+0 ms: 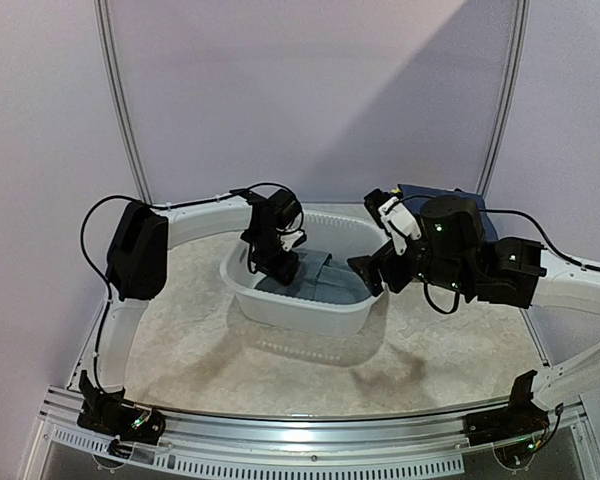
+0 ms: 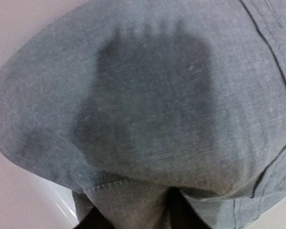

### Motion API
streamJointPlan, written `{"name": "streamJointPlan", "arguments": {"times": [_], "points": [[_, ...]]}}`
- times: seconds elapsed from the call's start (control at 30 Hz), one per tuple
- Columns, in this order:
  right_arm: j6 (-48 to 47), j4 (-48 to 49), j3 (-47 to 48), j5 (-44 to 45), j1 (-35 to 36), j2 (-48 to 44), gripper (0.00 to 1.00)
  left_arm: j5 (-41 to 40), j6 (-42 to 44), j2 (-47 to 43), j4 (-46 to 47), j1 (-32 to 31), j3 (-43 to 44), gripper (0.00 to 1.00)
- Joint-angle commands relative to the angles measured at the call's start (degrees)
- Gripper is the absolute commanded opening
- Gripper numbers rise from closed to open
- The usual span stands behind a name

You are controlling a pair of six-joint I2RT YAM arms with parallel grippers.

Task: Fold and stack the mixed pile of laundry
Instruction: Pick up the crumpled shirt from the bin.

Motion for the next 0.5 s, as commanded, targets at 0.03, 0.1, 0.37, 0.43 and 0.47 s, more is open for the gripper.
{"name": "streamJointPlan", "arguments": {"times": [0.03,0.1,0.37,0.43,0.47], "points": [[8.9,-0.9,-2.1,3.2,-5.6,-3.0,0.99,0.4,-0.7,1.3,0.7,-0.5,1.5,0.12],[12.7,-1.7,-2.6,2.7,-8.5,-3.9,0.99,0.2,-1.1,-0.2,1.0,-0.6,1.4,0.01],[25.0,-8.4,-2.9,0.4,-14.9,-4.1,0.99,0.0,-2.4,-12.6,4.4,-1.1,-2.1,0.0],[27.4,-8.2,-3.7,-3.8,-16.7,-4.1,0.99,-0.2,-2.6,-16.5,5.8,-1.3,-3.6,0.0],[28.6,-7.8,-4.1,-5.7,-17.4,-3.9,0.99,-0.3,-2.7,-18.3,6.7,-1.4,-4.3,0.0]]}}
